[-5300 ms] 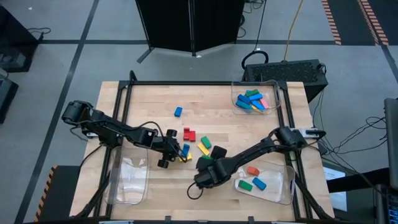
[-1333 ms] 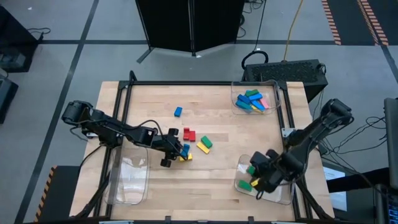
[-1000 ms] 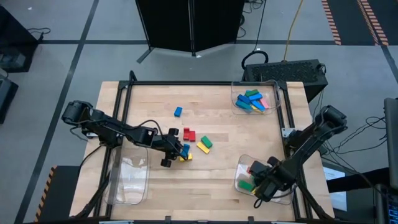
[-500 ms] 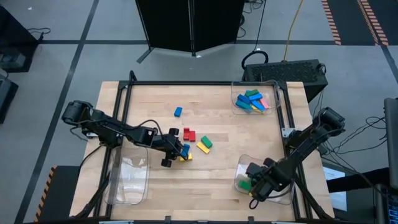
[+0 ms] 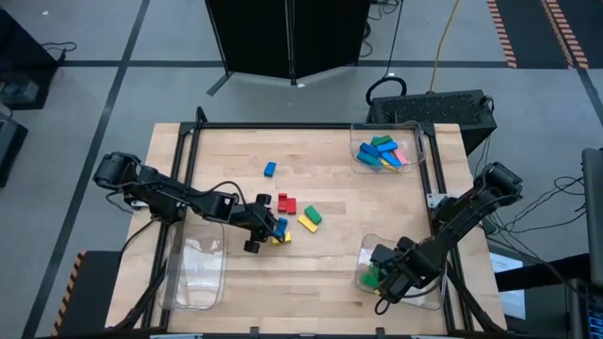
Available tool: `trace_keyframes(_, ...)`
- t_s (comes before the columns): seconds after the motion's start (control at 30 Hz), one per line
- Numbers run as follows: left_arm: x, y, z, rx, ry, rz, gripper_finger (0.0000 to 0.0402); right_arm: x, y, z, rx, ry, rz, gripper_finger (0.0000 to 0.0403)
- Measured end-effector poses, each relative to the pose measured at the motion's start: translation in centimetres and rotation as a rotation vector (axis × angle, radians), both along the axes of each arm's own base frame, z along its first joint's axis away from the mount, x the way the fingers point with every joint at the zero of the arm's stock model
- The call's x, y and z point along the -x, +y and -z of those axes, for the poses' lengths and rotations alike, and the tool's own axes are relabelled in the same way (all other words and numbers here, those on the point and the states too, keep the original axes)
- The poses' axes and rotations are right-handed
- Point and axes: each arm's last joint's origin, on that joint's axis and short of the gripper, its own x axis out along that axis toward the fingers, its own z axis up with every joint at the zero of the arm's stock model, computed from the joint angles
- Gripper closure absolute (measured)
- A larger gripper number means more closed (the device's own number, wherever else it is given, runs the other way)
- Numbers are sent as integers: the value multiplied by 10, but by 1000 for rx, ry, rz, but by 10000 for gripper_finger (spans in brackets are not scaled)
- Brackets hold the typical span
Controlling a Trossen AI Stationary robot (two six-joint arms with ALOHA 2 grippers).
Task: Sort blocks by size
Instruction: Put the green triangle block into the bottom right transparent bin, then put the green arch block into the bottom left transparent bin
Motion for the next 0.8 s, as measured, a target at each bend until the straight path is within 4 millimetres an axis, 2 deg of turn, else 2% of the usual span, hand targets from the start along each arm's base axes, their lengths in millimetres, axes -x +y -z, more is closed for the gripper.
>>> trace_keyframes(0.13, 0, 0, 0, -23, 5, 25, 207, -11, 2, -19, 50, -104, -55, 177)
trace_keyframes(0.3, 1, 0, 1, -12, 16, -9, 207, -24, 3, -55, 168, -236, -124, 177)
trace_keyframes(0.47, 3, 5, 2, -88, 19, -109, 207, -39, -10, -85, 330, -356, -134, 176)
trace_keyframes(0.6, 2, 9, 2, -83, 20, -154, 207, -54, -30, -90, 398, -367, -104, 176)
trace_keyframes(0.8, 1, 25, 2, -72, 26, -228, 207, -71, -64, -83, 456, -311, -64, 176)
